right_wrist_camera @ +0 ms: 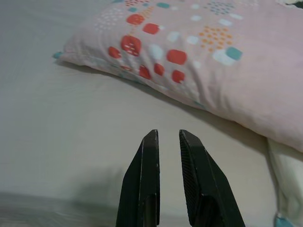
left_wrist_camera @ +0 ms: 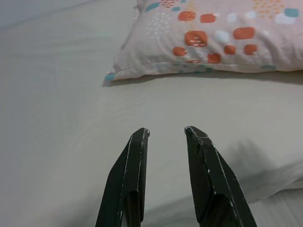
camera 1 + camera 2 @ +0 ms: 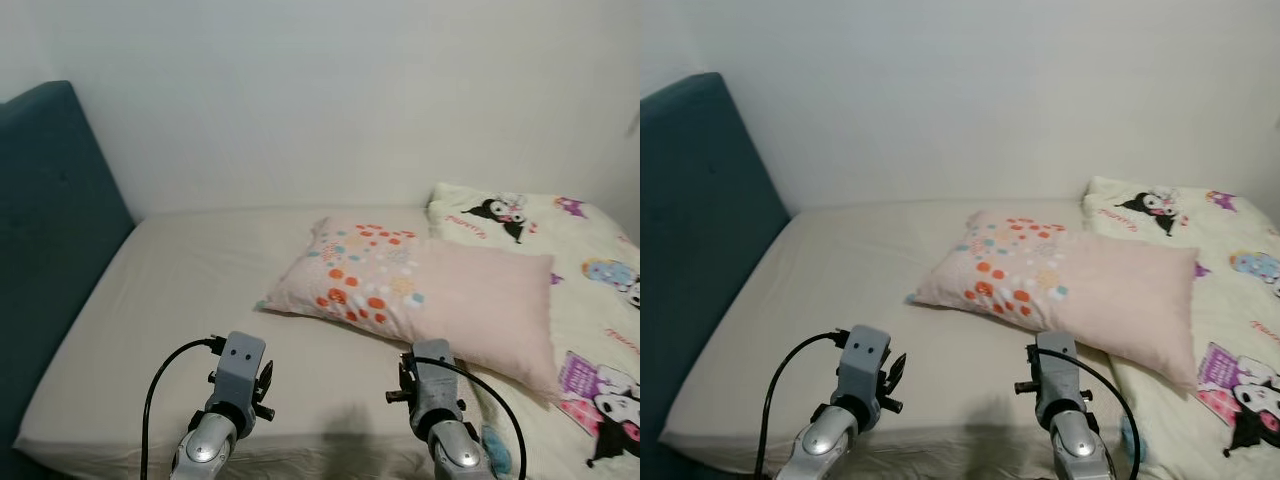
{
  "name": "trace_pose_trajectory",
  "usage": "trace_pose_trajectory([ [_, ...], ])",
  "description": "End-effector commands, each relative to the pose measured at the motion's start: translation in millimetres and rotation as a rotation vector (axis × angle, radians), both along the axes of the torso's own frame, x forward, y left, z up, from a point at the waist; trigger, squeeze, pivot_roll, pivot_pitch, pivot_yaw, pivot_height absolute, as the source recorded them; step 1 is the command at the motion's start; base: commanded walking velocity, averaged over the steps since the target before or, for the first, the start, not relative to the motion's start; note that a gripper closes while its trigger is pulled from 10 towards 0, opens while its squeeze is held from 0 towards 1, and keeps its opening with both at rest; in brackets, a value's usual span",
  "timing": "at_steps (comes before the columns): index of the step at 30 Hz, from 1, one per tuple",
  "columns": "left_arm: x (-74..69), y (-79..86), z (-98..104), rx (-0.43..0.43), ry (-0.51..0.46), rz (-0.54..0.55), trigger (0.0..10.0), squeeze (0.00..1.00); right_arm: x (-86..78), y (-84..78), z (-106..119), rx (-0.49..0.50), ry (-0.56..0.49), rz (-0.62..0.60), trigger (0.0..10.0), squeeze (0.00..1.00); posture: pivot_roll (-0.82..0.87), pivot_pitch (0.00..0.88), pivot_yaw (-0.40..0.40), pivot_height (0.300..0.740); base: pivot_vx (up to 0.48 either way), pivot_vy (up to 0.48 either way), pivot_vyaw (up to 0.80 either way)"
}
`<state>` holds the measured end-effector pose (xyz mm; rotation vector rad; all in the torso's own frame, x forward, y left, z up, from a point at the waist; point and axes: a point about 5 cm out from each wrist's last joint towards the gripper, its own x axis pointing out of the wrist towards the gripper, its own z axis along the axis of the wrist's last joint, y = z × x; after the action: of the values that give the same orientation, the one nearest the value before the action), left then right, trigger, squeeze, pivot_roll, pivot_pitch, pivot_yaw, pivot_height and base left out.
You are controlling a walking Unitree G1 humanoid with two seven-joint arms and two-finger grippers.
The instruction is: Clean up the room
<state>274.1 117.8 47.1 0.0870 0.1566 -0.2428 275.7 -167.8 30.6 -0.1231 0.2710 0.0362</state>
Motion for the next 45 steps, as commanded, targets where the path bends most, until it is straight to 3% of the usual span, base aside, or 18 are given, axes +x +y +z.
trace_pose_trajectory([
  [1,-1.0,0.5,-1.1,0.005,0.012,-0.002,10.0,0.0,-0.5,1.4,-1.1,-0.003,0.009,0.004,10.0,0.0,-0.04,0.05,-0.01,0.74,0.0,0.0,0.8],
  [18,-2.2,-1.2,-2.8,0.034,0.025,-0.023,10.0,0.0,-0.9,0.6,-0.7,0.001,0.007,-0.004,10.0,0.0,-0.04,0.059,-0.006,0.74,0.0,0.0,0.77],
  [32,0.2,-0.3,-0.8,0.077,0.014,-0.015,10.0,0.0,-0.2,-0.9,1.6,0.026,-0.013,-0.024,10.0,0.0,-0.03,0.063,-0.004,0.74,0.0,0.0,0.0],
  [45,1.7,0.7,-0.9,0.087,0.019,-0.004,10.0,0.0,-1.8,-1.7,1.0,0.034,-0.009,-0.03,10.0,0.0,-0.04,0.07,-0.002,0.74,0.0,-0.427,0.0],
])
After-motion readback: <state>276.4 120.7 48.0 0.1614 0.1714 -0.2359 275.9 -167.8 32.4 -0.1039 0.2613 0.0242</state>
